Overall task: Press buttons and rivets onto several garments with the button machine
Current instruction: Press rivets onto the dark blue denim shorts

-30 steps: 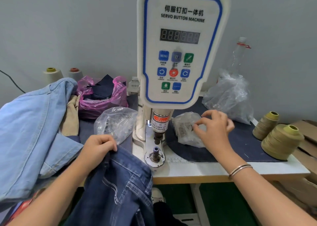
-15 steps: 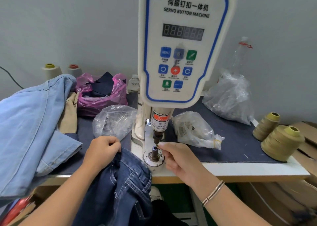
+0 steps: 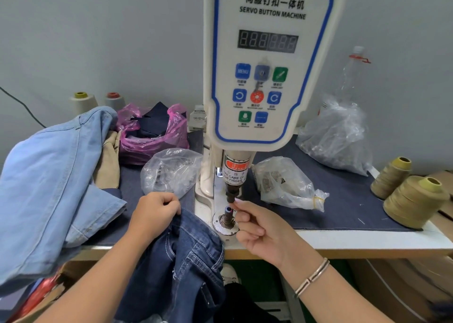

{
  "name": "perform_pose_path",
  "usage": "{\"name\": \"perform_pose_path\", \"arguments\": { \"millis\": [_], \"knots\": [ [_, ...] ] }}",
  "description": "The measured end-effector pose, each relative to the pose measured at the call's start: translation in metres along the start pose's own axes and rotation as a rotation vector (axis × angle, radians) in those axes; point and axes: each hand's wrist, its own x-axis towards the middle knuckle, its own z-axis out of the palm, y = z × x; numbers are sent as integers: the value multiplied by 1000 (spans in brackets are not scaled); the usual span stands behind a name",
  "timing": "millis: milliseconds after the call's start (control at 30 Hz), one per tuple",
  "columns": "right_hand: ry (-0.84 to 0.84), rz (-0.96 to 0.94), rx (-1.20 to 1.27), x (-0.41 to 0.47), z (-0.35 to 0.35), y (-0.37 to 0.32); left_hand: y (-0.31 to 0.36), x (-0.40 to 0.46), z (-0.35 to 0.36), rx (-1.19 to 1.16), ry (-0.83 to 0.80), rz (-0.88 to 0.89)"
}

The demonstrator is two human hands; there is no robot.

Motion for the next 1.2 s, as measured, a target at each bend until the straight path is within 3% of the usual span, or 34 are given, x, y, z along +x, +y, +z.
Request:
{"name": "perform_pose_path", "arguments": {
  "millis": [333,600,700,767,867,967,1033,1200],
  "knots": [
    [-20,57,181,-11,6,1,2,-1,0,-5,5,0],
    [-6,-25,360,-26,15,26,3,-1,0,-7,-2,-7],
    [-57,-49,274,-24,32,54,1,-1,0,-12,8,4],
    [-73,-95,27,-10,53,65,0,-1,1,-26,3,13],
    [71,-357,-512,37,83,59,1,-3,1,-29,4,20],
    [243,-656,-1321,88,100,42,0,-2,1,-7,37,9],
    [283,-716,-1858,115,105,33,-1,-1,2,-10,35,-17],
    [246,-811,-2330,157,132,29,-3,3,1,-59,52,-86]
  ]
}}
